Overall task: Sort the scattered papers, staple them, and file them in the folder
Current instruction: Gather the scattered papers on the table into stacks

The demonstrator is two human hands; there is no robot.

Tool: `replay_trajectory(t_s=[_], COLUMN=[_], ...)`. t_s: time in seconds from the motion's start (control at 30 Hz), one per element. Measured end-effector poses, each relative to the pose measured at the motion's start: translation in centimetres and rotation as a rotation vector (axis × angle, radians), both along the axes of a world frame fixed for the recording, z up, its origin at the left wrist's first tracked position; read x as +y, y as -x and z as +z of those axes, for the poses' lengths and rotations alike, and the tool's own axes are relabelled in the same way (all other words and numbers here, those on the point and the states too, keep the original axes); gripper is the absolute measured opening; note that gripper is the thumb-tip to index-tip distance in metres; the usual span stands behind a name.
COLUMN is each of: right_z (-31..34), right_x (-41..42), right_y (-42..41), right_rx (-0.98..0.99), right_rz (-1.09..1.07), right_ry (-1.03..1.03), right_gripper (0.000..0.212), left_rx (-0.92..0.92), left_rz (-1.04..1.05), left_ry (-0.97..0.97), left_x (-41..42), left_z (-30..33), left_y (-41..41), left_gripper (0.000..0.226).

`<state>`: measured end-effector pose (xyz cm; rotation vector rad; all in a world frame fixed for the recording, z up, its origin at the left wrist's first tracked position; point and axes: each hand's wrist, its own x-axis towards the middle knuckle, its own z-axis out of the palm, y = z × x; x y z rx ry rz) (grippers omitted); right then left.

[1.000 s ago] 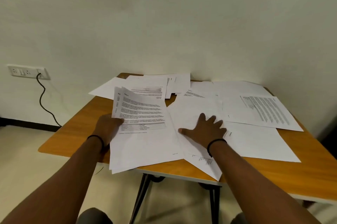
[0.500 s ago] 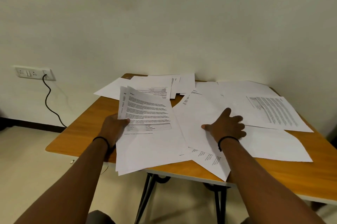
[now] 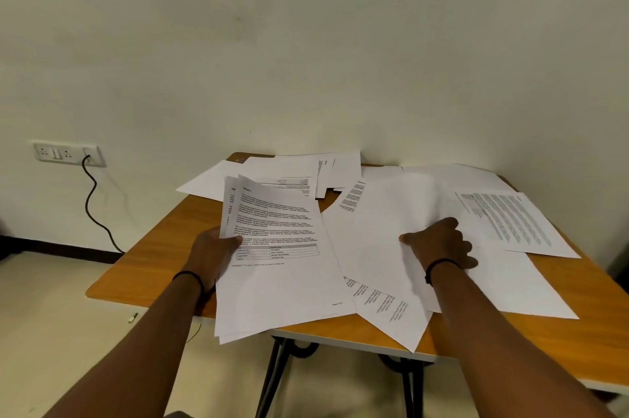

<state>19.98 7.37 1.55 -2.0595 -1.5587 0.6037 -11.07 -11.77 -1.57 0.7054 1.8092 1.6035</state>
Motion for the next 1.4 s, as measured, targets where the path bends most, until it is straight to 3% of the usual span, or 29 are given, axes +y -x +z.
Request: replay_trajectory(t_s=[0.17,0.3,0.47,0.6,0.73,0.83,0.93,0.97,1.03,1.1,1.2,1.3,1.4], right_z=[1.1,2.5,5.0,6.3,6.9,5.8,2.7,1.4,-0.5,-1.6,-3.0,-3.4,-3.5], right_x=[0.3,-1.6,-4.6,-6.8,-8.4,-8.2,-5.9,-5.0,-3.8,-3.0,-1.9,-2.2,-2.7], right_y=[0.8,2.8,6.7,9.3,9.5,9.4,8.9,8.6,8.1,7.7,7.9,8.8,9.9], right_rx=[0.221,0.429,0.35,0.065,0.148,0.313,0.4,0.436,0.544,0.574,0.558,0.677,0.698], right_rz=[0.099,0.333,0.636,0.827,0.891,0.934,1.015,1.056,1.123,1.108,1.099,1.206,1.26], right_ry=[-0.155,-0.392,-0.698,-1.22,-1.55,-1.41,-1.043,-0.896,-0.631,-0.435,-0.275,-0.184,-0.177], right_gripper=[0.032,0.031,0.04,0.017,0.004,0.027,0.055,0.06,0.047,0.031,0.045,0.021,0.047], left_rx=[-0.018,-0.052,-0.109,-0.165,-0.185,-0.164,-0.273,-0.309,-0.384,-0.521,-0.653,-0.625,-0.548], left_rz=[-0.026,-0.057,-0.094,-0.119,-0.177,-0.213,-0.126,-0.12,-0.158,-0.166,-0.195,-0.298,-0.308], left_ry=[0.003,-0.003,-0.004,-0.003,-0.06,-0.108,-0.135,-0.126,-0.063,-0.046,-0.064,-0.054,0.051], left_x=[0.0,0.0,-0.2,-0.6,-1.1,-1.5,-1.9,-1.9,-2.0,-1.7,-1.4,-1.2,-0.8], left_z=[0.0,-0.1,0.0,0.3,0.6,0.9,1.1,1.1,1.3,1.4,1.7,2.1,2.2], left_y=[0.4,0.8,1.7,2.1,2.0,1.9,1.9,2.2,2.7,3.3,3.4,3.0,3.1], left_gripper=[0.029,0.032,0.033,0.031,0.037,0.043,0.012,0.013,0.011,0.025,0.033,0.034,0.041])
